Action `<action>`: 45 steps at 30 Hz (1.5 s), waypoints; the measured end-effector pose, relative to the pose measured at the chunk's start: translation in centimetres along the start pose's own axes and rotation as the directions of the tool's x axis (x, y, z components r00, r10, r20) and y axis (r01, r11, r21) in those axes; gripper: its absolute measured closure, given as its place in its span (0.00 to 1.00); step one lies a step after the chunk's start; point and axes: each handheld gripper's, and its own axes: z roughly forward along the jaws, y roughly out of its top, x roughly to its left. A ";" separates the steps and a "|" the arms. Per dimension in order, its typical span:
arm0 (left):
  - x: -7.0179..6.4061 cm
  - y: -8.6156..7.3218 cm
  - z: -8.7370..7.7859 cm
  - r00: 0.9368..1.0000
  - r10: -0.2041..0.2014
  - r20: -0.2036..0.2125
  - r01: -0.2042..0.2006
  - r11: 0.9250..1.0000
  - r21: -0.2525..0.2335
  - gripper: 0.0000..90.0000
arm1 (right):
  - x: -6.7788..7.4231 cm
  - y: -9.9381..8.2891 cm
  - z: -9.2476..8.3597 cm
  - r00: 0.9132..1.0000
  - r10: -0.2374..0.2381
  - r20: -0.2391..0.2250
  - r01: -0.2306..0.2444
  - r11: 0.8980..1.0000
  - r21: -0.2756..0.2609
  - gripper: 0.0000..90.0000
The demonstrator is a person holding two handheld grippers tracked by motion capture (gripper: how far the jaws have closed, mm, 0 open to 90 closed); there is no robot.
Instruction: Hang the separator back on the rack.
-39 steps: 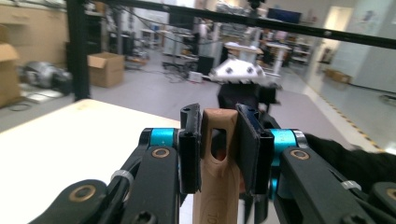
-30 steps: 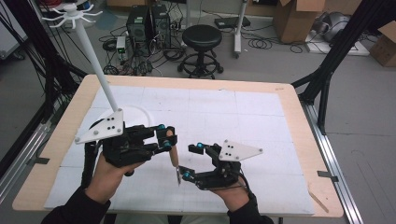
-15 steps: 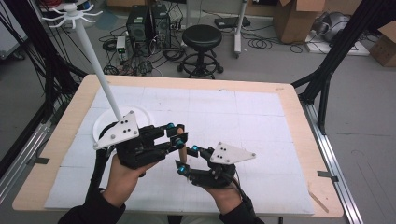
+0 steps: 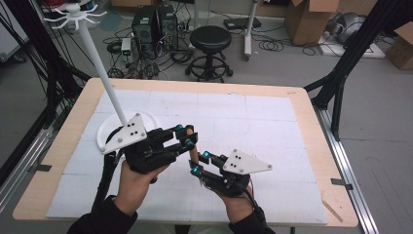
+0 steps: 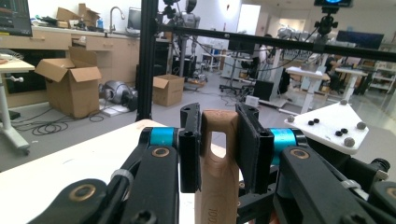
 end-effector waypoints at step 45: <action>1.7 -1.7 -1.9 0.830 -0.151 0.536 0.093 0.987 0.135 0.67 | -0.8 0.1 0.8 0.795 0.061 -0.604 -0.087 0.996 -0.013 0.78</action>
